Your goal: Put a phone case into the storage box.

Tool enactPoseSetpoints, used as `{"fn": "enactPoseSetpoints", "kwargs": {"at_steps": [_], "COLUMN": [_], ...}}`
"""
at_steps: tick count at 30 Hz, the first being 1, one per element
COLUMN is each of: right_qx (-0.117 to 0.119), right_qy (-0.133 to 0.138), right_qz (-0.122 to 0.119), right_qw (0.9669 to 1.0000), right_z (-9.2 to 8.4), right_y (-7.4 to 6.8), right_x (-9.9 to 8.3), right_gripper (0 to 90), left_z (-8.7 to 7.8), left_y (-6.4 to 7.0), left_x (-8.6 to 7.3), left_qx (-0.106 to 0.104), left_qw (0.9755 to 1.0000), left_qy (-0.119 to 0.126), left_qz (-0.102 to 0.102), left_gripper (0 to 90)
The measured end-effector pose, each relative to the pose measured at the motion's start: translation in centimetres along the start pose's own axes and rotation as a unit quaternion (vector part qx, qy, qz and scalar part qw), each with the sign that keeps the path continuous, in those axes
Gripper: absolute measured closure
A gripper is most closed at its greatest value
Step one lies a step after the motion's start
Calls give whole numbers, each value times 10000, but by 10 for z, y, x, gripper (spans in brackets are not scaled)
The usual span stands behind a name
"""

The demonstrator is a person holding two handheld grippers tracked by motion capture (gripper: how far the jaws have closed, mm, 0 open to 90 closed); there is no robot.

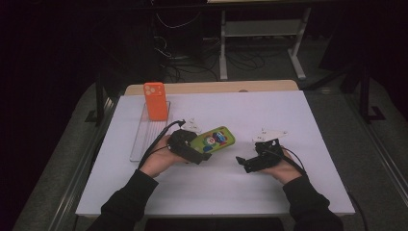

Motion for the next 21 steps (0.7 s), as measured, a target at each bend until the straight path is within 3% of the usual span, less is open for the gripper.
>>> {"fn": "enactPoseSetpoints", "kwargs": {"at_steps": [4, 11, 17, 18, 21], "right_qx": [-196, -411, -669, -717, -875], "right_qy": [-82, -70, -42, -45, -38], "right_qz": [-444, -862, -1395, -1440, -1701], "right_qw": [9988, 9954, 9880, 9870, 9815], "right_z": [2, 1, -2, -2, -2], "right_y": [-3, -7, -10, -10, -11], "right_x": [2, 4, 7, 7, 8], "right_gripper": [0, 0, 0, 0, 0], "left_z": [0, 0, 2, 1, 2], "left_y": [0, 1, 3, 1, 2], "left_x": [0, -1, -1, -1, -2], "left_qx": [1, 5, -28, -22, -38], "left_qw": [10000, 10000, 9999, 10000, 10000], "left_qy": [3, -42, 26, -43, -52], "left_qz": [-18, 10, -117, -22, -24], "left_gripper": [150, 150, 150, 150, 150]}}
Point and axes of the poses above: each handheld gripper's, and its own axes: z roughly forward along the jaws, x roughly out of its top, y roughly to its right, the point moved 5 cm from there along z, roughly forward along the jaws, and after that the axes turned 11 degrees about -z, right-handed, at the moved point
